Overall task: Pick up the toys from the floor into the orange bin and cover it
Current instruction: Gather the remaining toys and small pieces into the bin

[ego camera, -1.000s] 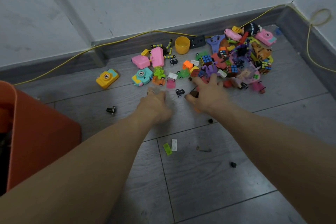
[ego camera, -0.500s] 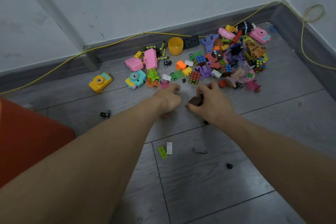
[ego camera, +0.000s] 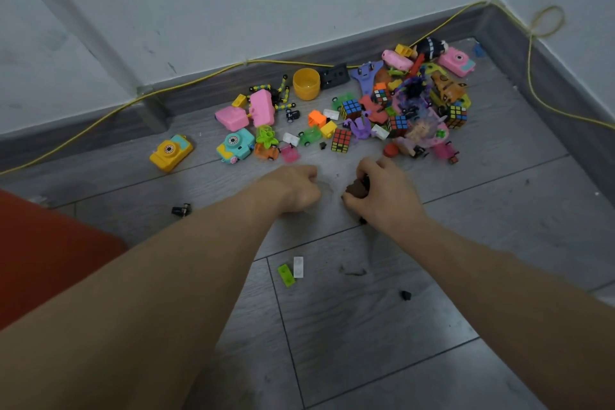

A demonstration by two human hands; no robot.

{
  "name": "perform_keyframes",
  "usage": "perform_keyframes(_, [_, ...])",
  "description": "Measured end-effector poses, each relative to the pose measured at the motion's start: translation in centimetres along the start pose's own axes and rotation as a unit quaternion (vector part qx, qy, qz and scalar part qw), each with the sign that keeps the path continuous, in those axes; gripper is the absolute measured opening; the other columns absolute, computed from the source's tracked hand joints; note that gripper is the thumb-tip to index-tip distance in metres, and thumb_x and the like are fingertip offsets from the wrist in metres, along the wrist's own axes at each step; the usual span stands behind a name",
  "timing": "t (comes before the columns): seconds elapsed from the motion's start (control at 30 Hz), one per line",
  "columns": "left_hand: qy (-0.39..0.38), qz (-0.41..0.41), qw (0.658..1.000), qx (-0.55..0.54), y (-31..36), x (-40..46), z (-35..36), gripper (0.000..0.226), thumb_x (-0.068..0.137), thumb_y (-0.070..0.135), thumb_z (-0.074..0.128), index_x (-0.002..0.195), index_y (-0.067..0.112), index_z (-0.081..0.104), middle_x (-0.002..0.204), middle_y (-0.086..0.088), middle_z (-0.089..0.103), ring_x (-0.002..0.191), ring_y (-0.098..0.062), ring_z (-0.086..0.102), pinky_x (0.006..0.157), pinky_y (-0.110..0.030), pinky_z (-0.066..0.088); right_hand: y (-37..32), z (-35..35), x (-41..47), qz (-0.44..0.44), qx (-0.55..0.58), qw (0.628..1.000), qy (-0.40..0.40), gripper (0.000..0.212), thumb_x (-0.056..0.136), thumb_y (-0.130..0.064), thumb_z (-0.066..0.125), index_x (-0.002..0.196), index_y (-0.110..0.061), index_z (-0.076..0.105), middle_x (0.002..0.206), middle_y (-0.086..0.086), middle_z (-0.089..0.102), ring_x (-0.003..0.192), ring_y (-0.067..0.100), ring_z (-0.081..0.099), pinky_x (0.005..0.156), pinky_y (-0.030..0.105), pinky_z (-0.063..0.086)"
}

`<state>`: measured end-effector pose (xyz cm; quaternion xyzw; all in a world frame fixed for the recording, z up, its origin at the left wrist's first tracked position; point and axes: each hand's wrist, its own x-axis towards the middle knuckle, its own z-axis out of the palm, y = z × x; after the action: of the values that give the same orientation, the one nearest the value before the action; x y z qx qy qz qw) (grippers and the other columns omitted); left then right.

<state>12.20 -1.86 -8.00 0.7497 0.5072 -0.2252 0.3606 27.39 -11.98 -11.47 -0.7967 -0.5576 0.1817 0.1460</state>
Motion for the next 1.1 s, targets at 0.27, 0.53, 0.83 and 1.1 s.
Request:
perform_keyframes(0.27, [0.025,-0.03,0.992,-0.117,-2.1,-5.4,-0.4,0.041,0.097,0.027,0.035,0.138,0.034,0.04,0.129,-0.008,0.047,0.099,-0.028,0.061,0.072,-0.039,0.062,-1.5,-0.5,-2.6,0.029,0.067,0.997,0.016,0.031,0.08,-0.035,0.072,0.097,-0.016,0.055,0.096,0.007,0.05,0.082,0.028,0.055,0.067,0.031,0.044])
perform_keyframes(0.53, [0.086,-0.016,0.982,-0.168,-4.4,-13.1,-4.7,0.04,0.095,0.025,0.039,0.135,0.024,0.044,0.106,-0.01,0.047,0.074,-0.02,0.052,0.058,-0.032,0.056,-8.5,-4.8,-4.6,0.106,0.328,0.939,0.015,0.032,0.084,-0.024,0.076,0.1,-0.005,0.056,0.083,0.01,0.068,0.053,0.016,0.07,0.046,0.03,0.058])
perform_keyframes(0.83, [0.206,-0.032,0.955,-0.209,-13.0,-25.6,-12.1,0.012,0.089,0.013,0.049,0.087,0.024,0.055,0.084,-0.01,0.049,0.056,-0.019,0.047,0.062,-0.037,0.056,-25.7,-11.0,-5.9,-0.003,0.473,0.881,-0.025,0.029,0.079,-0.02,0.08,0.092,-0.011,0.055,0.092,0.023,0.071,0.059,0.026,0.073,0.048,0.035,0.058])
perform_keyframes(1.1, [0.177,-0.075,0.955,-0.225,-23.0,-35.9,-12.5,0.013,0.089,0.01,0.054,0.095,0.019,0.06,0.087,-0.011,0.059,0.065,-0.024,0.056,0.057,-0.033,0.055,-39.3,-12.2,-12.0,-0.121,0.397,0.852,-0.32,0.031,0.084,-0.025,0.077,0.102,-0.01,0.056,0.091,0.015,0.072,0.07,0.022,0.072,0.054,0.027,0.056])
